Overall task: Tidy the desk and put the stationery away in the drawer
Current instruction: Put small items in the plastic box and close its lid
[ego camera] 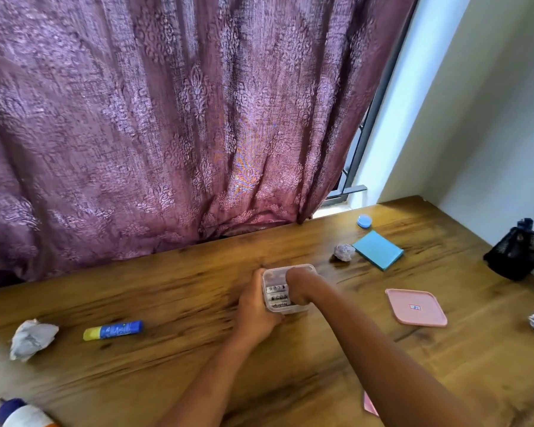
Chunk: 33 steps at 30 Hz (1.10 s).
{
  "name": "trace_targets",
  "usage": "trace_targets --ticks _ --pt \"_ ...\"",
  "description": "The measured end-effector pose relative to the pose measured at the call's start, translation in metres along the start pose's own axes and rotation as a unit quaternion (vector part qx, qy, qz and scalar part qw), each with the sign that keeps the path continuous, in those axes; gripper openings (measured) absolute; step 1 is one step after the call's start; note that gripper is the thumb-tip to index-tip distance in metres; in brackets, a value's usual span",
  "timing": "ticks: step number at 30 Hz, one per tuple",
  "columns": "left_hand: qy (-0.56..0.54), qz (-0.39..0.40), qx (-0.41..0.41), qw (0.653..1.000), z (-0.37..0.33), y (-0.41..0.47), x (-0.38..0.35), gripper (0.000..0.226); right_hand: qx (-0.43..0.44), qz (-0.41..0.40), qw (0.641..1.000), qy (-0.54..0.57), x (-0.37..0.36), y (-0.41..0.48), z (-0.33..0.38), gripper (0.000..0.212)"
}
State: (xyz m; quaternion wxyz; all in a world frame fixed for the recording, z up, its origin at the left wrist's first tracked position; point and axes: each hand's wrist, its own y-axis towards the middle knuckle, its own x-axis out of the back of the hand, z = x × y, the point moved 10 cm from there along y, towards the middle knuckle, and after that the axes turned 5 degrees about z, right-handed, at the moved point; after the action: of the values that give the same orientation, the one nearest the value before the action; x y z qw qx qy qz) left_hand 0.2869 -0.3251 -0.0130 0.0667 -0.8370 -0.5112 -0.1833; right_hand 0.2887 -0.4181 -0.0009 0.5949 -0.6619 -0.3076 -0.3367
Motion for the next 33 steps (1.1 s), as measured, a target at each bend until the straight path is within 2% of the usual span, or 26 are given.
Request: trace_targets --ticks 5,12,14,16,18,20,22,24,27,30,33 --pt "-0.003 -0.001 0.003 1.0 -0.002 -0.001 -0.001 0.069 0.012 -0.004 0.998 0.058 -0.002 0.0 -0.007 0.03" --pt "0.009 0.002 -0.002 1.0 -0.002 0.009 -0.008 0.067 -0.015 -0.012 0.997 0.07 0.001 -0.001 -0.015 0.031" --pt "0.008 0.011 -0.001 1.0 0.0 0.015 -0.011 0.07 -0.025 -0.03 0.986 0.159 0.008 -0.001 -0.031 0.032" --pt "0.002 0.013 0.003 1.0 0.002 0.023 -0.014 0.073 -0.02 -0.042 0.951 0.304 0.018 -0.002 -0.054 0.029" --pt "-0.005 0.012 0.006 1.0 0.002 0.031 -0.015 0.072 -0.016 -0.054 0.9 0.431 0.031 -0.004 -0.083 0.015" --pt "-0.012 0.014 0.006 1.0 0.002 0.04 -0.018 0.071 -0.049 -0.094 0.851 0.514 0.042 -0.006 -0.124 0.012" --pt "-0.019 0.021 0.011 1.0 0.007 0.05 -0.024 0.073 -0.102 -0.155 0.814 0.551 0.044 0.0 -0.178 0.011" --pt "-0.022 0.02 0.014 0.999 0.01 0.059 -0.029 0.074 -0.162 -0.191 0.821 0.512 0.039 0.013 -0.225 0.018" --pt "-0.027 0.016 0.009 0.999 0.006 0.073 -0.033 0.074 -0.227 -0.207 0.871 0.382 0.035 0.032 -0.267 0.032" --pt "-0.038 0.014 0.012 0.999 0.007 0.089 -0.038 0.08 -0.238 -0.198 0.905 0.292 0.037 0.053 -0.279 0.048" --pt "-0.027 0.01 0.005 1.0 0.009 0.102 -0.04 0.076 -0.24 -0.187 0.91 0.282 0.033 0.08 -0.291 0.067"
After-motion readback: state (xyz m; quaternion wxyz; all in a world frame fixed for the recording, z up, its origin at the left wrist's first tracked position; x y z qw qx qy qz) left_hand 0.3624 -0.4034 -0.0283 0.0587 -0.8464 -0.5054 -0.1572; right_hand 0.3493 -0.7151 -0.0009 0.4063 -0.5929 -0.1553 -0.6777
